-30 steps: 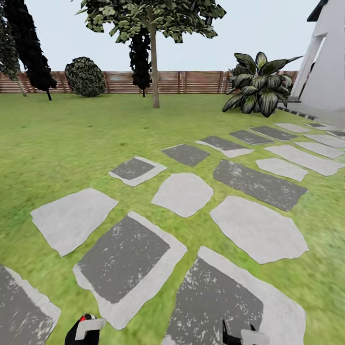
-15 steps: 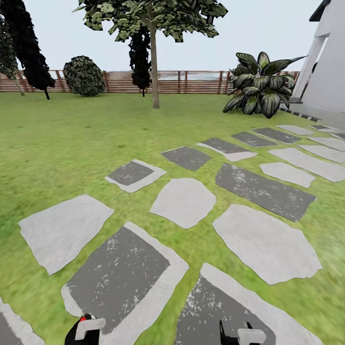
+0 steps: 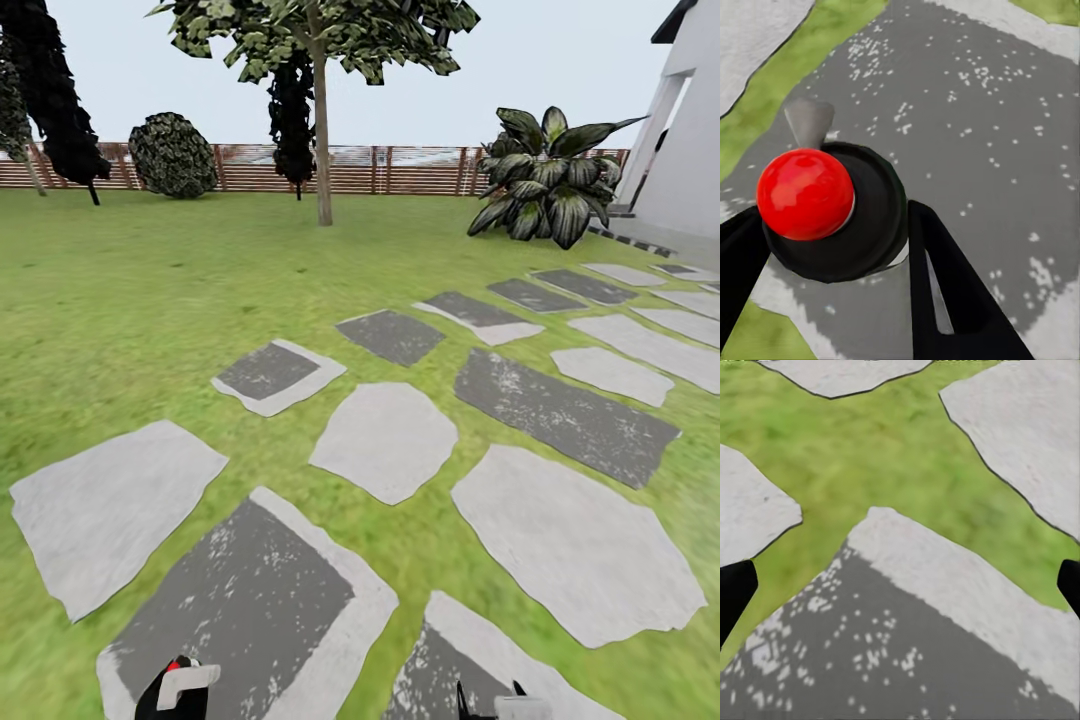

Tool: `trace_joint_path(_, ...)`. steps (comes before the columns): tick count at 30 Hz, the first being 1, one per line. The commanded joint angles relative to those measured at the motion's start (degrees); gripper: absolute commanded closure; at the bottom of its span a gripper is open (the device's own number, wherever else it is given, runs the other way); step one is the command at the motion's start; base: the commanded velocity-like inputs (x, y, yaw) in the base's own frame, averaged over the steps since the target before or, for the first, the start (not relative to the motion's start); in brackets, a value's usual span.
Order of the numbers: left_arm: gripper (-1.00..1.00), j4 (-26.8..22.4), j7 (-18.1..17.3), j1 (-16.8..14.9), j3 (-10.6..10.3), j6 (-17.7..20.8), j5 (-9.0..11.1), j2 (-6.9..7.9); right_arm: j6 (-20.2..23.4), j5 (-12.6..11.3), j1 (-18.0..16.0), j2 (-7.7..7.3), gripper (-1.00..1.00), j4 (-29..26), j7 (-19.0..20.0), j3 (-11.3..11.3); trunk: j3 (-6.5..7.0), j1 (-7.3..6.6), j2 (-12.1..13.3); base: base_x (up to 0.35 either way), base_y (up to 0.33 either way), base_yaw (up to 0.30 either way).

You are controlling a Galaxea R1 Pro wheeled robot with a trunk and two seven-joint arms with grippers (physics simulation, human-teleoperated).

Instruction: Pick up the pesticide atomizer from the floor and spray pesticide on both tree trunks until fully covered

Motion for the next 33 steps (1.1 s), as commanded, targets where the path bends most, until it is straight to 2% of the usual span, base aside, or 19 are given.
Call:
trace_joint_path(1,1.0,0.0,0.0,0.0,0.0,0.0,0.0,0.0,0.0,0.0,0.0,0.0,-1.0,0.0,0.0,0.0,0.0,0.0,0.0,0.342,0.0,0.0)
trace_joint_path(8,1.0,0.0,-0.1,0.0,0.0,0.0,0.0,-0.02,0.0,0.0,0.0,-0.09,-1.0,0.1,0.0,0.0,0.0,0.0,0.0,0.342,0.0,0.0)
trace_joint_path(11,1.0,0.0,-0.2,0.0,0.0,0.0,0.0,-0.02,-0.1,-0.1,0.0,-1.27,-1.0,0.1,0.0,0.0,0.0,0.0,0.0,0.342,0.0,0.0)
trace_joint_path(14,1.0,0.0,-0.2,0.0,0.0,0.0,0.0,0.0,-0.1,-0.1,0.0,-1.57,-1.0,0.1,0.0,0.0,0.0,0.0,0.0,0.342,0.0,0.0)
trace_joint_path(33,1.0,0.1,-0.1,0.0,0.0,0.0,-0.1,0.01,-0.1,-0.1,0.0,-1.58,-1.0,0.1,-0.1,0.0,0.0,0.0,0.0,0.342,0.0,0.0)
